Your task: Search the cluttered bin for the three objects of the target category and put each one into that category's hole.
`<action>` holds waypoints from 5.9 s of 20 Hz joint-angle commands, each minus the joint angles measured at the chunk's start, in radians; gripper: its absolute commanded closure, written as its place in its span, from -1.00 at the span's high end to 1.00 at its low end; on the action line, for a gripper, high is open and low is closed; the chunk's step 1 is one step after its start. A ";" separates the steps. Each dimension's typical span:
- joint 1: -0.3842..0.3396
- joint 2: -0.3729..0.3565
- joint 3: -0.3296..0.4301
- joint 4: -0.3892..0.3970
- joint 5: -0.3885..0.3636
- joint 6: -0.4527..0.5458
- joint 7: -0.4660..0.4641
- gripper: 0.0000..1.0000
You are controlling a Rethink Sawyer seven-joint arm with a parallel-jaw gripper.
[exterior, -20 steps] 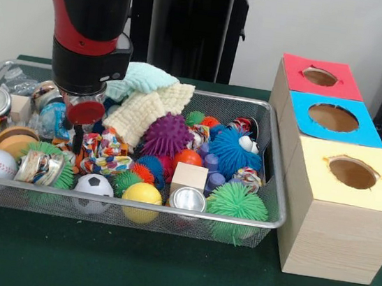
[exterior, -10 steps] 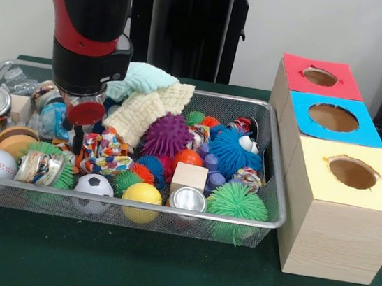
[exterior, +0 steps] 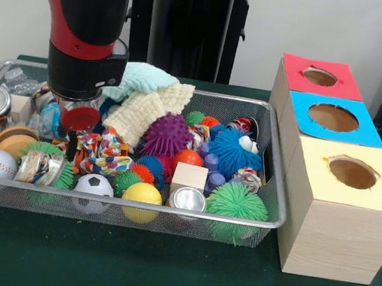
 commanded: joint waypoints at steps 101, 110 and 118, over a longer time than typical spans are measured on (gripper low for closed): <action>-0.098 0.076 0.228 -0.084 -0.177 -0.050 -0.080 1.00; -0.094 0.074 0.225 -0.095 -0.215 -0.038 -0.028 1.00; -0.079 -0.046 0.215 0.009 -0.237 0.002 -0.005 1.00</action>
